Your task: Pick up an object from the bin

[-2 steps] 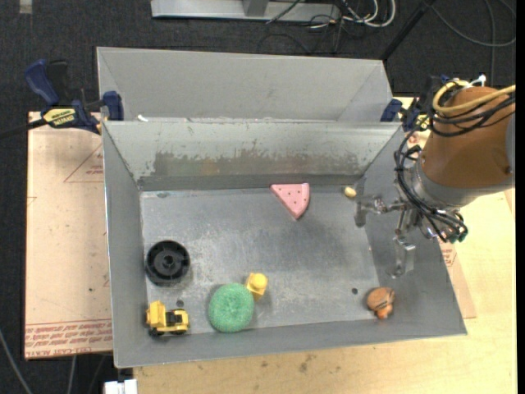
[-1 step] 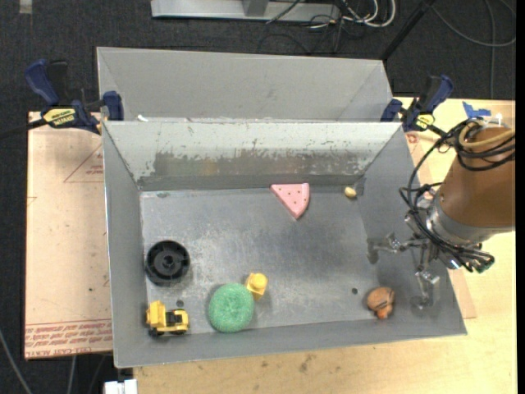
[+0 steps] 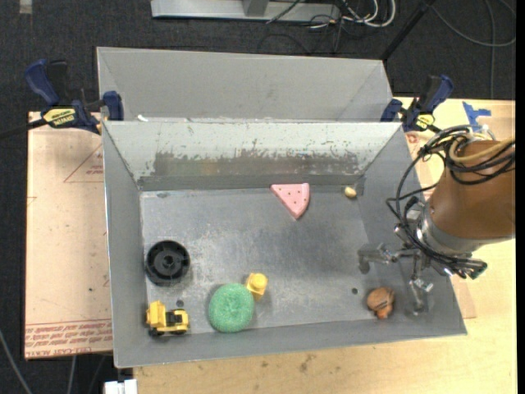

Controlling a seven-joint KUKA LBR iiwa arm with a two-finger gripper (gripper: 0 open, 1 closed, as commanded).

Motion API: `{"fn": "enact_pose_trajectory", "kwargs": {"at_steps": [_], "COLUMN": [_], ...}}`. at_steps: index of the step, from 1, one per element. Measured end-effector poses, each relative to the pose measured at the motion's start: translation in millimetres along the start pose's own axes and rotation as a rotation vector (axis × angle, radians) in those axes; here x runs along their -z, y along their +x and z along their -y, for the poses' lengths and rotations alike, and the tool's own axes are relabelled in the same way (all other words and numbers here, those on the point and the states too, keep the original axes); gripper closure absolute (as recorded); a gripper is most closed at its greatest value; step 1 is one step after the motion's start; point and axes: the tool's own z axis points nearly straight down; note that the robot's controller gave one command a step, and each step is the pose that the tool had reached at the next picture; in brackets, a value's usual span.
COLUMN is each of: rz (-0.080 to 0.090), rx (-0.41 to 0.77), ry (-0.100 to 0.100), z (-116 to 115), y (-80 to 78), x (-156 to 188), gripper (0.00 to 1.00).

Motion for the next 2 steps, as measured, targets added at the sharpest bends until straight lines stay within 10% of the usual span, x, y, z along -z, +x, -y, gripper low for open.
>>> {"fn": "enact_pose_trajectory", "kwargs": {"at_steps": [1, 2], "rz": [0.009, 0.011], "rx": [0.116, 0.243], "ry": [-0.023, -0.017], "z": [-2.7, -1.2], "y": [-9.3, -6.2], "x": [-44.0, -42.4], "gripper": [0.00, 1.00]}}
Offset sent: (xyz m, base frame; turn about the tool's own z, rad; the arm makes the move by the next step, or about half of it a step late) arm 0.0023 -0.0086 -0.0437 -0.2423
